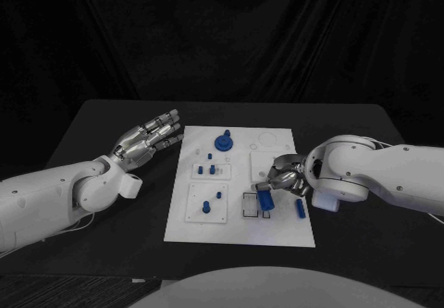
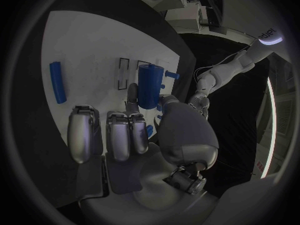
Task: Assemble the parts on the task board
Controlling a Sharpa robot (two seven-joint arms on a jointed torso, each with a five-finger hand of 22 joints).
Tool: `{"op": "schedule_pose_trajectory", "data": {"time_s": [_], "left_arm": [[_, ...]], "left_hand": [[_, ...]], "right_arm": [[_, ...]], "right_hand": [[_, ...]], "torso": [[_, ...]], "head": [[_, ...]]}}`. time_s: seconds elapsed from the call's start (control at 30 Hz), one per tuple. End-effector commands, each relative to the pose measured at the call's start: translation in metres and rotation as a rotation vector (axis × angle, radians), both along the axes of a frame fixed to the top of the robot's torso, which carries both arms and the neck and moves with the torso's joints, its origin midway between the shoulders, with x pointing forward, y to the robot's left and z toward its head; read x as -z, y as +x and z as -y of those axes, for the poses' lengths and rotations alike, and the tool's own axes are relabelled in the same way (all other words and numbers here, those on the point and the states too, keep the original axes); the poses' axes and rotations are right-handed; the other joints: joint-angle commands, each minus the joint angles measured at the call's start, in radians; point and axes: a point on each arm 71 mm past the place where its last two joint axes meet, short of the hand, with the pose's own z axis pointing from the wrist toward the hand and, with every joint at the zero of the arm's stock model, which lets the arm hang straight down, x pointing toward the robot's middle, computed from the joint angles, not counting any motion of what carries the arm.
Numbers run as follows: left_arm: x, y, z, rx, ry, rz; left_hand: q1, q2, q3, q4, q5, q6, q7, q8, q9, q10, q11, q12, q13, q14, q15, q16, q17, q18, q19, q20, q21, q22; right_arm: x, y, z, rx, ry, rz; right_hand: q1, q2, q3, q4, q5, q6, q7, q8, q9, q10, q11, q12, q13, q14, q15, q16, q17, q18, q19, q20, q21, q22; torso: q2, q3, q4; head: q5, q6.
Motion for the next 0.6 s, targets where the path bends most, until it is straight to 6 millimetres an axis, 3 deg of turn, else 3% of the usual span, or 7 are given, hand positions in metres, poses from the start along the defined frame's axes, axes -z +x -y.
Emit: {"op": "schedule_pose_trajectory", "data": {"time_s": [0.03, 0.37, 0.6], "left_arm": [[0.0, -0.001, 0.002, 0.01, -0.019, 0.0], [0.0, -0.001, 0.001, 0.013, -0.018, -0.005], [0.0, -0.001, -0.001, 0.012, -0.016, -0.008]], "left_hand": [[0.002, 0.012, -0.004, 0.001, 0.004, 0.002, 0.003, 0.006, 0.001, -0.001, 0.003, 0.001, 0.0, 0.001, 0.001, 0.005, 0.001, 0.011, 0.006, 0.004, 0.003, 0.001], [0.001, 0.015, -0.003, 0.002, 0.007, 0.002, 0.003, 0.005, 0.001, -0.001, 0.003, 0.001, 0.0, 0.001, 0.002, 0.005, 0.001, 0.011, 0.006, 0.004, 0.003, 0.001], [0.001, 0.017, -0.002, 0.003, 0.008, 0.002, 0.003, 0.005, 0.001, -0.002, 0.003, 0.001, 0.0, 0.001, 0.002, 0.005, 0.001, 0.011, 0.006, 0.004, 0.003, 0.001]], "right_arm": [[0.003, 0.001, -0.004, 0.052, 0.032, -0.003], [0.02, 0.002, -0.016, 0.046, 0.018, -0.005], [0.025, 0.0, -0.018, 0.034, 0.002, -0.002]], "right_hand": [[-0.014, -0.001, 0.109, -0.097, -0.038, -0.009, 0.0, -0.01, -0.009, 0.106, 0.01, 0.002, 0.263, 0.104, 0.009, 0.003, 0.263, 0.012, 0.041, 0.001, -0.007, 0.216], [-0.02, 0.001, 0.12, -0.096, -0.086, -0.01, 0.005, -0.022, -0.028, 0.106, 0.015, 0.002, 0.263, 0.104, 0.013, 0.003, 0.263, 0.013, 0.038, 0.005, -0.013, 0.214], [-0.038, 0.009, 0.122, -0.084, -0.152, -0.011, 0.011, -0.034, -0.051, 0.106, 0.02, 0.002, 0.263, 0.104, 0.017, 0.003, 0.263, 0.015, 0.037, 0.01, -0.017, 0.213]], "torso": [[0.0, -0.0004, -0.0004], [0.0, 0.0003, 0.0001], [0.0, 0.0002, -0.0008]], "head": [[0.003, 0.0], [0.011, 0.0], [0.015, 0.0]]}}
